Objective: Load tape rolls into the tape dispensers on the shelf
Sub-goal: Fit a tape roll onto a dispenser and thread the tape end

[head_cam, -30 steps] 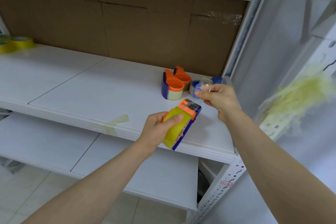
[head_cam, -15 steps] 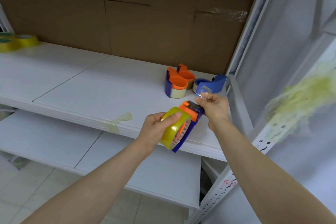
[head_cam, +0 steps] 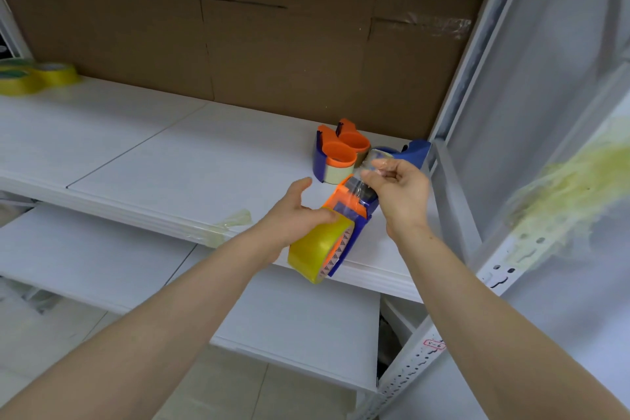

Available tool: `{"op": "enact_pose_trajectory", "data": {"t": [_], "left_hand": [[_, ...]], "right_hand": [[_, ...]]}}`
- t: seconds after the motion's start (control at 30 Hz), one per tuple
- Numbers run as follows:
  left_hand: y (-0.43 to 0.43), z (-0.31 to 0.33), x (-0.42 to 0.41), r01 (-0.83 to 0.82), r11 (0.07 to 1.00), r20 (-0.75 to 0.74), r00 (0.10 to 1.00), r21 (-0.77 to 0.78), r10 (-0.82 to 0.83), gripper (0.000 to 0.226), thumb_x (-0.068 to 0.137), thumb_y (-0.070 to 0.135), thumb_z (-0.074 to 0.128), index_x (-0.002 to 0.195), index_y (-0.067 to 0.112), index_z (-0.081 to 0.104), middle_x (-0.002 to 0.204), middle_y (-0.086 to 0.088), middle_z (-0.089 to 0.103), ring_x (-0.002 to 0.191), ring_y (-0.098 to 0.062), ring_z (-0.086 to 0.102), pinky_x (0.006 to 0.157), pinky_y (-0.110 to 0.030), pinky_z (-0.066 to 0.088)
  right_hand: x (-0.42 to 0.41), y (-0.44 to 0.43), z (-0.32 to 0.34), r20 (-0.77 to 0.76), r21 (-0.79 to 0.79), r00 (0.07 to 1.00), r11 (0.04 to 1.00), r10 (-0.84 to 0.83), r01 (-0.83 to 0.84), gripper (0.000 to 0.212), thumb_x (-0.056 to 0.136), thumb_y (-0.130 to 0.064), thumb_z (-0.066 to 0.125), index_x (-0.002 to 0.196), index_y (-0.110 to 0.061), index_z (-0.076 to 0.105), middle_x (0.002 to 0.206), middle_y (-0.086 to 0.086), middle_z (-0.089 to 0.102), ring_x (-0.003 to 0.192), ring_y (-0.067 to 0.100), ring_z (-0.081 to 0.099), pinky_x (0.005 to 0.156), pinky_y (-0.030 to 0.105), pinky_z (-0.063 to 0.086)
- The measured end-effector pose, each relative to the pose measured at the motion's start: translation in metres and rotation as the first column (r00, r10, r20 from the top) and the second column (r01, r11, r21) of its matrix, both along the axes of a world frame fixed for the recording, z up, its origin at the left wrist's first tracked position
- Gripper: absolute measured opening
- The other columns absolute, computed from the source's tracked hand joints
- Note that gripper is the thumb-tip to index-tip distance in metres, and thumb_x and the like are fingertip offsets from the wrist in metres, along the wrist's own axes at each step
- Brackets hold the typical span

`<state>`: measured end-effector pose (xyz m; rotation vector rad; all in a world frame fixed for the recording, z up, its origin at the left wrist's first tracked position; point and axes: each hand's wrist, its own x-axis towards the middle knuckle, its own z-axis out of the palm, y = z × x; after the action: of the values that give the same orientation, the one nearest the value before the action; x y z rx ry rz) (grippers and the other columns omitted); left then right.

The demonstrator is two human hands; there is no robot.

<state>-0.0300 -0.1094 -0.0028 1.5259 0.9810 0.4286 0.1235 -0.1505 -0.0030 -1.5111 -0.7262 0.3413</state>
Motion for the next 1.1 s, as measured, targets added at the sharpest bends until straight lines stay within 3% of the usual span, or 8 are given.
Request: {"op": "enact_pose_trajectory", "data": {"t": [0.13, 0.3, 0.4, 0.5, 0.7, 0.87, 0.97, 1.1], "left_hand": [[-0.004, -0.008, 0.019, -0.126, 0.935, -0.015, 0.99, 0.331, 0.139, 0.04, 0.092, 0.032, 0.056, 0.13, 0.03, 0.042, 0.126, -0.006, 0.048, 0.099, -0.016, 0.051, 0.079, -0.025, 0.043], [-0.012, -0.018, 0.023, -0.216, 0.779, 0.071, 0.974, 0.588, 0.217, 0.028, 0.089, 0.029, 0.059, 0.116, 0.024, 0.051, 0.12, -0.001, 0.044, 0.091, -0.009, 0.053, 0.062, -0.006, 0.037], [-0.014, -0.02, 0.022, -0.217, 0.747, 0.088, 0.974, 0.628, 0.209, 0.025, 0.09, 0.028, 0.059, 0.114, 0.023, 0.056, 0.12, 0.001, 0.045, 0.092, -0.01, 0.056, 0.069, -0.012, 0.042], [-0.013, -0.021, 0.021, -0.204, 0.738, 0.069, 0.975, 0.643, 0.21, 0.021, 0.09, 0.029, 0.058, 0.111, 0.024, 0.061, 0.12, 0.001, 0.045, 0.09, -0.007, 0.053, 0.067, -0.008, 0.039], [-0.013, -0.023, 0.02, -0.2, 0.751, 0.059, 0.976, 0.629, 0.211, 0.025, 0.089, 0.029, 0.059, 0.109, 0.015, 0.065, 0.121, -0.002, 0.045, 0.103, -0.012, 0.055, 0.078, -0.017, 0.043], [-0.01, -0.02, 0.021, -0.125, 0.745, -0.007, 0.985, 0.655, 0.171, 0.026, 0.088, 0.029, 0.062, 0.108, 0.014, 0.068, 0.119, -0.001, 0.046, 0.1, -0.008, 0.051, 0.079, -0.02, 0.045], [-0.01, -0.018, 0.024, -0.06, 0.722, -0.08, 0.984, 0.69, 0.158, 0.025, 0.089, 0.03, 0.061, 0.106, 0.014, 0.071, 0.119, 0.0, 0.046, 0.101, -0.011, 0.053, 0.081, -0.023, 0.048], [-0.011, -0.016, 0.027, -0.015, 0.707, -0.137, 0.978, 0.707, 0.158, 0.022, 0.089, 0.03, 0.06, 0.104, 0.016, 0.071, 0.121, -0.001, 0.046, 0.103, -0.015, 0.055, 0.08, -0.024, 0.048]], "right_hand": [[-0.004, 0.0, 0.001, -0.005, -0.017, 1.0, 1.0, 0.006, -0.006, 0.014, 0.08, -0.014, 0.072, 0.088, -0.012, 0.06, 0.087, 0.001, 0.066, 0.082, 0.011, 0.064, 0.065, 0.024, 0.054], [-0.005, -0.004, 0.001, -0.056, -0.025, 0.998, 1.0, 0.007, -0.008, 0.02, 0.077, -0.015, 0.075, 0.089, -0.015, 0.059, 0.085, -0.002, 0.066, 0.084, 0.013, 0.066, 0.068, 0.029, 0.057], [-0.006, -0.005, 0.001, -0.086, -0.008, 0.996, 1.0, -0.009, 0.008, 0.019, 0.079, -0.014, 0.074, 0.089, -0.014, 0.059, 0.082, -0.007, 0.065, 0.08, 0.009, 0.064, 0.058, 0.019, 0.052], [-0.008, -0.004, 0.001, -0.151, 0.023, 0.988, 0.999, -0.027, 0.03, 0.018, 0.079, -0.009, 0.073, 0.091, -0.01, 0.059, 0.082, -0.004, 0.065, 0.078, 0.009, 0.063, 0.05, 0.013, 0.048], [-0.011, -0.003, 0.001, -0.173, 0.046, 0.985, 0.999, -0.018, 0.026, 0.013, 0.083, -0.006, 0.068, 0.089, -0.009, 0.057, 0.078, -0.005, 0.062, 0.074, 0.008, 0.061, 0.05, 0.015, 0.047], [-0.01, -0.002, 0.0, -0.134, 0.009, 0.99, 0.999, -0.035, 0.037, 0.009, 0.084, -0.006, 0.065, 0.088, -0.008, 0.057, 0.081, 0.0, 0.063, 0.078, 0.011, 0.061, 0.057, 0.022, 0.049], [-0.01, -0.004, -0.004, -0.133, 0.025, 0.99, 0.998, -0.054, 0.057, 0.02, 0.084, -0.005, 0.064, 0.073, -0.016, 0.052, 0.073, -0.003, 0.059, 0.07, 0.009, 0.058, 0.056, 0.023, 0.047], [-0.008, -0.006, -0.008, -0.139, 0.024, 0.987, 0.996, -0.077, 0.081, 0.025, 0.084, -0.002, 0.063, 0.07, -0.018, 0.05, 0.071, -0.003, 0.058, 0.069, 0.008, 0.057, 0.059, 0.026, 0.05]]}}
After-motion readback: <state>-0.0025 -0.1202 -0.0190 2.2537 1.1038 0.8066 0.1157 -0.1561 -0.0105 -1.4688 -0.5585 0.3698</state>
